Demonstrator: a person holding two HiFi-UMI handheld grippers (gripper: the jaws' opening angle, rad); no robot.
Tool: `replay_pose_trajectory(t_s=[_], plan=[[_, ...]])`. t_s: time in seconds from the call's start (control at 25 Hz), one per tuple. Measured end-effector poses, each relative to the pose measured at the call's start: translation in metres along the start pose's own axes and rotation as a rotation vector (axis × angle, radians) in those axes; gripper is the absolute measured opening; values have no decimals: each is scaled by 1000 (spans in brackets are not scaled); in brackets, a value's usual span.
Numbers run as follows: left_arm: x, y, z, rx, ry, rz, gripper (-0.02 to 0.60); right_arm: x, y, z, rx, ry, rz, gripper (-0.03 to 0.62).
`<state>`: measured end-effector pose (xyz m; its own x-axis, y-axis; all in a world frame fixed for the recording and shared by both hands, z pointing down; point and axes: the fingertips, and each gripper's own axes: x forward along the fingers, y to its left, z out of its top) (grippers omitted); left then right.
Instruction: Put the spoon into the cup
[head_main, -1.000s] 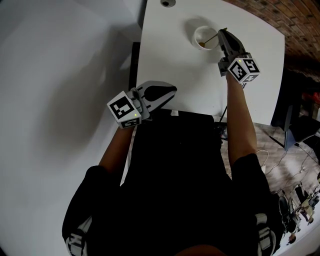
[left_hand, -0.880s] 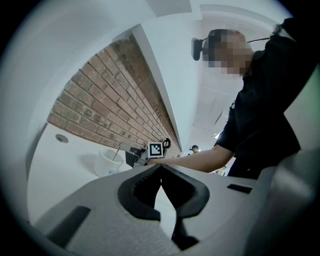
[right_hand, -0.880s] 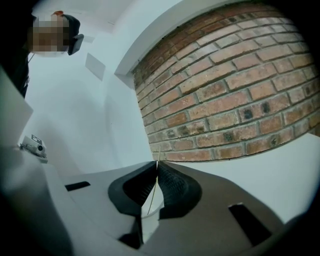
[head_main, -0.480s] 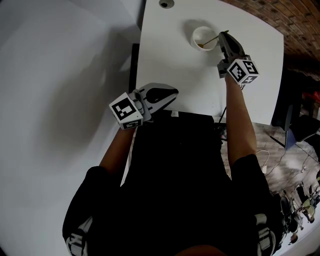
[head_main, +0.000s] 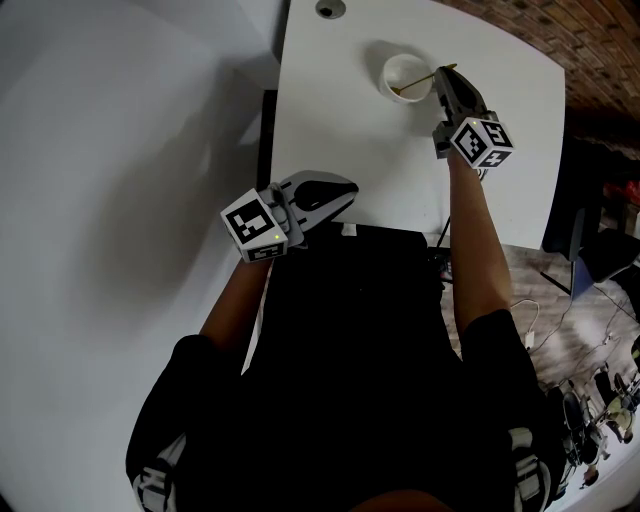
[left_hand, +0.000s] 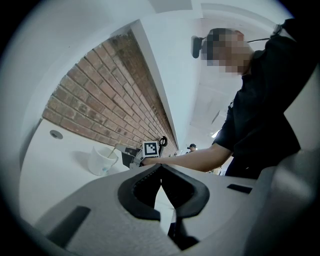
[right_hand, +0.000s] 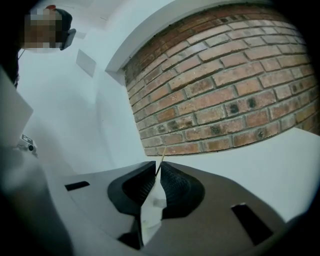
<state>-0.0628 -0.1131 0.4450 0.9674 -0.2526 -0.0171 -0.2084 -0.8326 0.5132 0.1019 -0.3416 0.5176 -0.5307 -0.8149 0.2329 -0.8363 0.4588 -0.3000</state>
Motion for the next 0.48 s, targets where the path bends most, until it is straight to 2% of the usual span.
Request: replay_pose_trajectory(t_s=[0.2, 0.36, 0.48], plan=[[5, 0, 0, 2, 0, -5, 15, -2, -3, -6, -9, 29, -7, 33], [12, 2, 2, 4, 3, -15, 15, -3, -13, -12, -14, 54, -37, 95], [9, 3, -1, 4, 6, -23, 15, -6, -12, -15, -10, 56, -47, 109]])
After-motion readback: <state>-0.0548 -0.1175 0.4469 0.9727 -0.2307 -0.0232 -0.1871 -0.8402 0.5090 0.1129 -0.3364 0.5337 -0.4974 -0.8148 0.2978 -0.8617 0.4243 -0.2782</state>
